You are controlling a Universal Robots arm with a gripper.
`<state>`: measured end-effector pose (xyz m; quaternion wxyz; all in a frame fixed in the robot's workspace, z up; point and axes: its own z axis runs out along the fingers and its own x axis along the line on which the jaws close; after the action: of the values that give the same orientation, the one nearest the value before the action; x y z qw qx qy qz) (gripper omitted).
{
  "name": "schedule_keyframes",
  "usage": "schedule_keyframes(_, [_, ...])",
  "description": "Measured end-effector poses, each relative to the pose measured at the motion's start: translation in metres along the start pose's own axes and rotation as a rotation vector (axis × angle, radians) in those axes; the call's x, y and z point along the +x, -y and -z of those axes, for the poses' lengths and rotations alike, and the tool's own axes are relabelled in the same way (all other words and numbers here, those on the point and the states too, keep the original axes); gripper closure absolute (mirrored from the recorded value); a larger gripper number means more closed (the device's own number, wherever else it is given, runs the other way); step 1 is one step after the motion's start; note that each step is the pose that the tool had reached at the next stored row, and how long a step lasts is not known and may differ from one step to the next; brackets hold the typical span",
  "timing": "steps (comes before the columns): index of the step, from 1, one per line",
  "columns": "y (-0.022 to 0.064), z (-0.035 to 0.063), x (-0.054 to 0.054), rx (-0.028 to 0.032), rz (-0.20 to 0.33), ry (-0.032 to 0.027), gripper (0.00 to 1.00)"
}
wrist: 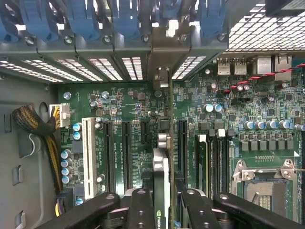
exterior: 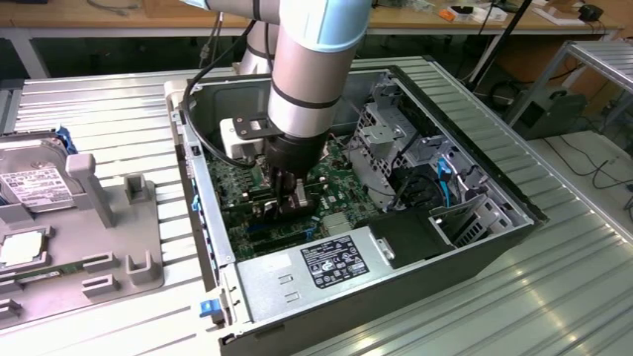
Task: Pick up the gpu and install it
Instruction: 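Insert the gpu into the slot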
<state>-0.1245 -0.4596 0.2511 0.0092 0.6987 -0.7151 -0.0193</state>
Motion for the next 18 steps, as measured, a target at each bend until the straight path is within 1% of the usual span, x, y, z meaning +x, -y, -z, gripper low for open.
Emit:
schedule_keyframes(1, [0.0,0.0003,0.0,-0.0004,0.0,-0.0007,0.6])
schedule_keyframes(2, [0.0,0.0003,0.0,-0.0003,0.0,-0.0007,0.6])
schedule_keyframes(4, [0.0,0.0004,0.0,-0.0003,0.0,-0.0007,0.48])
schedule_keyframes(5, [0.0,0.0016,0.0,-0.0006,0.0,-0.0013,0.48])
schedule_keyframes(6, [-0.0002,0.0046,0.0,-0.0005,0.0,-0.001,0.42])
schedule_keyframes(8, [-0.0006,0.0159,0.0,-0.0003,-0.002,-0.0022,0.42])
schedule_keyframes(9, [-0.001,0.0229,-0.002,-0.0004,-0.003,-0.0069,0.42])
schedule_keyframes(11, [-0.001,0.0234,-0.002,0.0,-0.004,-0.0073,0.56])
schedule_keyframes(12, [-0.001,0.0234,-0.002,0.0,-0.004,-0.0073,0.56])
schedule_keyframes(16, [-0.0011,0.0235,-0.002,0.0,-0.004,-0.0074,0.8])
schedule_keyframes(18, [-0.0011,0.0234,-0.002,0.0,-0.004,-0.0074,0.8])
